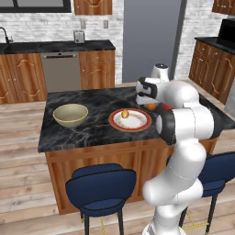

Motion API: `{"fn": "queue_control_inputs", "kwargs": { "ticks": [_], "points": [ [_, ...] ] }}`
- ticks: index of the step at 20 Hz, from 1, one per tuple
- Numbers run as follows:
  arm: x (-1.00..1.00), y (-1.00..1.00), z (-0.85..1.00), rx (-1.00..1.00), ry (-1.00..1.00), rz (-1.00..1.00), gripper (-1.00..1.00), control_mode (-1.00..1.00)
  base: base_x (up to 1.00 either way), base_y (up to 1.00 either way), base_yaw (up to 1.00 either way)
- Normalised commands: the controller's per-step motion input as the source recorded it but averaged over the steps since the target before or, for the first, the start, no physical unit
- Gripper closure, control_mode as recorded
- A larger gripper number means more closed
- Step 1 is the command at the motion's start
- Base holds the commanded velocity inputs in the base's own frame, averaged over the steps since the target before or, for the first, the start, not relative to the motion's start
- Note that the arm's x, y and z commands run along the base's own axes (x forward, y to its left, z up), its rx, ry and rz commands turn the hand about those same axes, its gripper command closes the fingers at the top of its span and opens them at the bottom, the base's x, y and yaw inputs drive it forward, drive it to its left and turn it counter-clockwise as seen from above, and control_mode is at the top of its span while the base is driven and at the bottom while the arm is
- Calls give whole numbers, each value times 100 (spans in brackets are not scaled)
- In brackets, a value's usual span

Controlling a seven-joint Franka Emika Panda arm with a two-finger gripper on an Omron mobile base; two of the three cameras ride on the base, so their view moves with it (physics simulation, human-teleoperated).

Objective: Take the fruits from the plate on the dining counter and place two fruits in each bowl.

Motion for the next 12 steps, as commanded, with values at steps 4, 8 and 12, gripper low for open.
{"fn": "queue_control_inputs", "kwargs": {
  "ticks": [4, 8, 12],
  "points": [
    [-7, 13, 22, 0, 0, -1, 100, -100, 0, 0, 0],
    [0, 0, 3, 0, 0, 0, 100, 100, -15, 1, 0],
    [0, 0, 0, 0, 0, 0, 100, 100, -30, 82, -8]
  ]
}}
